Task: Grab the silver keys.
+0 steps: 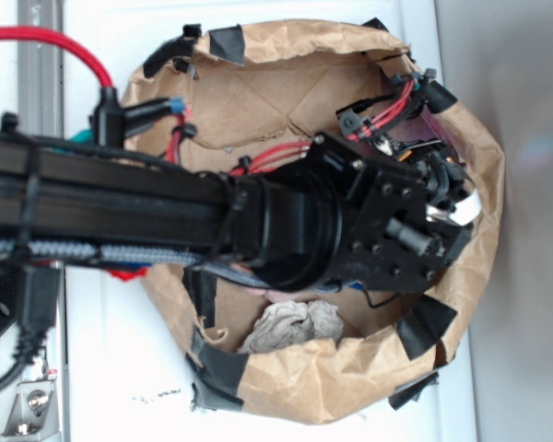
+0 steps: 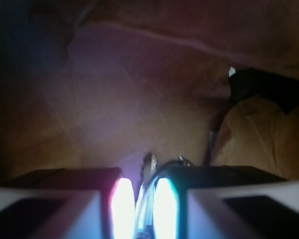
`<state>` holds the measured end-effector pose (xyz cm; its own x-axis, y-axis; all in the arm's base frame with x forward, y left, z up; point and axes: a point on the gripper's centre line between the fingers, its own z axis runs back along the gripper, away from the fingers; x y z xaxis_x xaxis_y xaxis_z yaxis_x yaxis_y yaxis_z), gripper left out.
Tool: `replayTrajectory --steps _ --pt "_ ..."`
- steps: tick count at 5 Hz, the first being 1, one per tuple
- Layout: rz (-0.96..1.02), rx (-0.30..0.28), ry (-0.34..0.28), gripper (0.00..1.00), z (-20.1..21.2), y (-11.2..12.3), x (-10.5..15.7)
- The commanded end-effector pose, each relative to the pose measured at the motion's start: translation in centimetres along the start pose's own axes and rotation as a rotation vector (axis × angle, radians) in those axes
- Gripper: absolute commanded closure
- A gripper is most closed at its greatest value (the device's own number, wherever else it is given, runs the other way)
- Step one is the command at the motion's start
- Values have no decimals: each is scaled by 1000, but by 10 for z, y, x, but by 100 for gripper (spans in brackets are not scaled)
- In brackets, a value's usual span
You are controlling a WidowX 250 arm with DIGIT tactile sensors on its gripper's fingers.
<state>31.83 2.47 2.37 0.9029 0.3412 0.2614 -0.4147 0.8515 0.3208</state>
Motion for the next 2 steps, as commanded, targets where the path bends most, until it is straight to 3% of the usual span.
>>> replayTrajectory --steps 1,2 --pt "-42 -4 71 100 6 22 -8" --pt "-87 7 98 100 6 28 -16"
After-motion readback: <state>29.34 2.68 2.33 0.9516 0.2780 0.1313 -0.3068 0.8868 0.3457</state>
